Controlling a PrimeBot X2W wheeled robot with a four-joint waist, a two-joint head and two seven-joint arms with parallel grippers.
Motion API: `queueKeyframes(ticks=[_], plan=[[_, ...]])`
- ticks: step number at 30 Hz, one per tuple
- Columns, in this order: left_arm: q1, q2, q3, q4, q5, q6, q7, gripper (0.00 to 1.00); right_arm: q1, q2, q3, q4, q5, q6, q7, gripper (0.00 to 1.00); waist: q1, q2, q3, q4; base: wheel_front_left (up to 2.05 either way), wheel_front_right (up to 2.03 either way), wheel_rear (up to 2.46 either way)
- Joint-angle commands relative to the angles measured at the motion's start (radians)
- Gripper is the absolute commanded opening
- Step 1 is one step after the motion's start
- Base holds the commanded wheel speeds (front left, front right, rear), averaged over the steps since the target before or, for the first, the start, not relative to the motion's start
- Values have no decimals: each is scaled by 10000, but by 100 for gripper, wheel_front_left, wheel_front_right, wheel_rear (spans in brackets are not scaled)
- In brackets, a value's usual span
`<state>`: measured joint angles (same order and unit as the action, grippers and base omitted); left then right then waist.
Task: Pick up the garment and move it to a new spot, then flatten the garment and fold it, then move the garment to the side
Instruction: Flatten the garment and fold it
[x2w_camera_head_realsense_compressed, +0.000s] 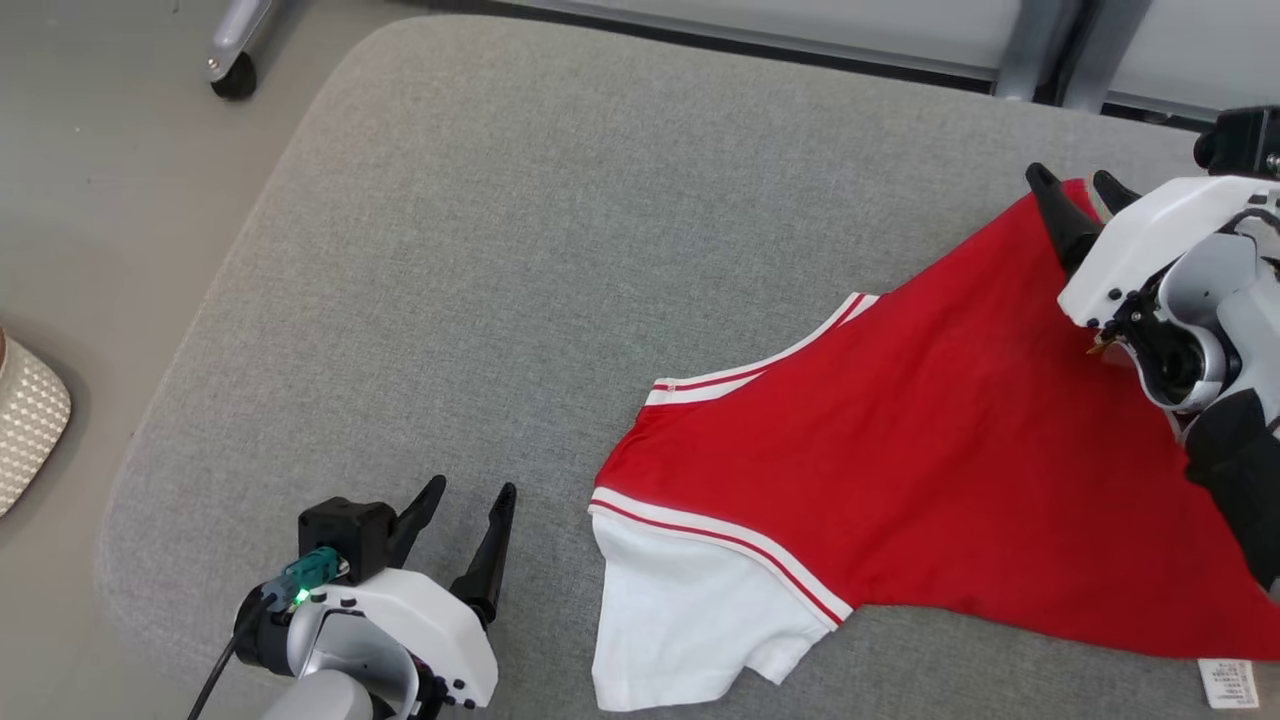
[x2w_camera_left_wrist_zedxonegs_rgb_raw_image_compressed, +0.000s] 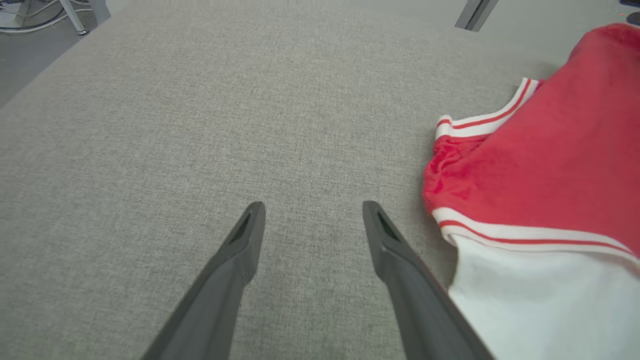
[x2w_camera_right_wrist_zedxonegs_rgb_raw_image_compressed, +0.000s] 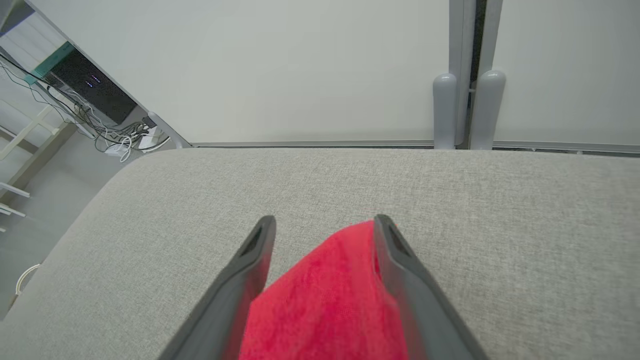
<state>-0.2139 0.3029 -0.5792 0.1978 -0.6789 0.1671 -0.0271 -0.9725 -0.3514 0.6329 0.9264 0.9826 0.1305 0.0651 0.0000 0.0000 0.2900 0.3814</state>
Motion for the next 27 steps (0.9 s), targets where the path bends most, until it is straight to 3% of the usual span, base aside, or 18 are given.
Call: queueKeyframes(ticks=[1, 11, 18, 22, 27], plan=[[-12, 170, 72, 36, 65, 5, -72, 100, 369, -17, 184, -152, 144, 6, -446, 100, 0, 0, -509, -412, 0, 0, 0], [789, 679, 422, -185, -7, 398, -469, 100, 1966, -39, 1087, -1509, 605, 6, -2375, 100, 0, 0, -2148, -1883, 0, 0, 0], [1656, 1049, 886, -438, 5, 708, -1361, 100, 3424, -356, 1053, -2433, 797, 6, -3168, 100, 0, 0, -2948, -2823, 0, 0, 0], [1993, 1022, 1178, -632, 33, 742, -1962, 100, 4253, -534, 600, -2951, 387, 6, -3311, 100, 0, 0, -3169, -3217, 0, 0, 0], [2354, 949, 1760, -906, 280, 821, -2313, 100, 5605, -260, -1085, -4160, -789, 6, -3304, 100, 0, 0, -3309, -3615, 0, 0, 0]])
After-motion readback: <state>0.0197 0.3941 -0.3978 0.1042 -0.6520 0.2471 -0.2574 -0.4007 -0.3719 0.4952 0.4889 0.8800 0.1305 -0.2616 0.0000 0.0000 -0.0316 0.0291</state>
